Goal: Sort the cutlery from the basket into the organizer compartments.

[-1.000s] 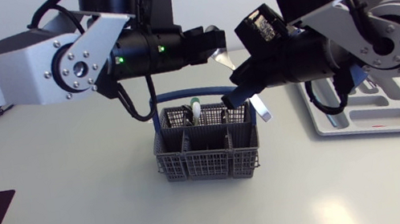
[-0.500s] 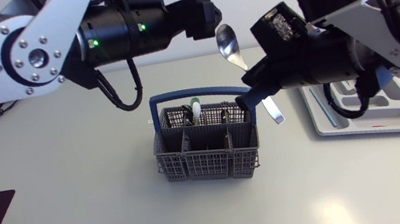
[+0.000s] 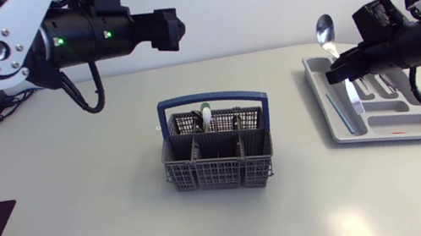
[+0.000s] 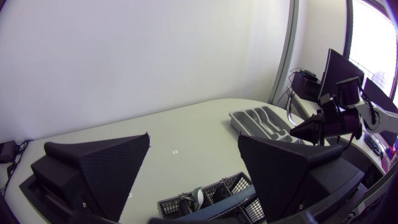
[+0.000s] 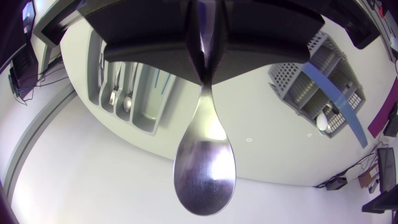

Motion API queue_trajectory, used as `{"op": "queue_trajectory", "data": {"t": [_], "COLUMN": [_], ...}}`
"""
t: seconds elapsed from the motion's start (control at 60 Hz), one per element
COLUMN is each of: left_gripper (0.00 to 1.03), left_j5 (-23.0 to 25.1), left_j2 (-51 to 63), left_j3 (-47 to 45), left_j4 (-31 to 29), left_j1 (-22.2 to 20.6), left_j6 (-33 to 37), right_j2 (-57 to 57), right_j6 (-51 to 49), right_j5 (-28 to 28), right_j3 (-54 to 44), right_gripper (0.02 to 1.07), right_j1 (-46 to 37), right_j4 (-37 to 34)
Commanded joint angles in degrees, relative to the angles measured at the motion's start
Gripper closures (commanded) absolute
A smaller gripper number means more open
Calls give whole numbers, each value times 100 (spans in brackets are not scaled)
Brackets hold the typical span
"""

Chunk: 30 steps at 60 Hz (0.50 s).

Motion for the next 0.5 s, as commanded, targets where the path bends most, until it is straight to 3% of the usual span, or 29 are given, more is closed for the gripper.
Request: {"op": "queue_trajectory", "data": {"t": [0.0, 0.183, 0.483], "left_gripper": [5, 4, 5], "left_j5": [-46, -46, -37], "left_j2": [-269, -551, -814], "left_j3": [-237, -694, -1371], "left_j4": [-25, -78, -60], "left_j1": [69, 113, 34], "left_j6": [294, 646, 1173], "right_j2": [390, 1251, 2719], "right_j6": [-174, -323, -314], "right_j5": [-166, -500, -570], "right_j3": [112, 490, 1580], "right_gripper": [100, 100, 100], "right_j1": [-438, -1212, -1730], "right_j4": [214, 513, 688]}}
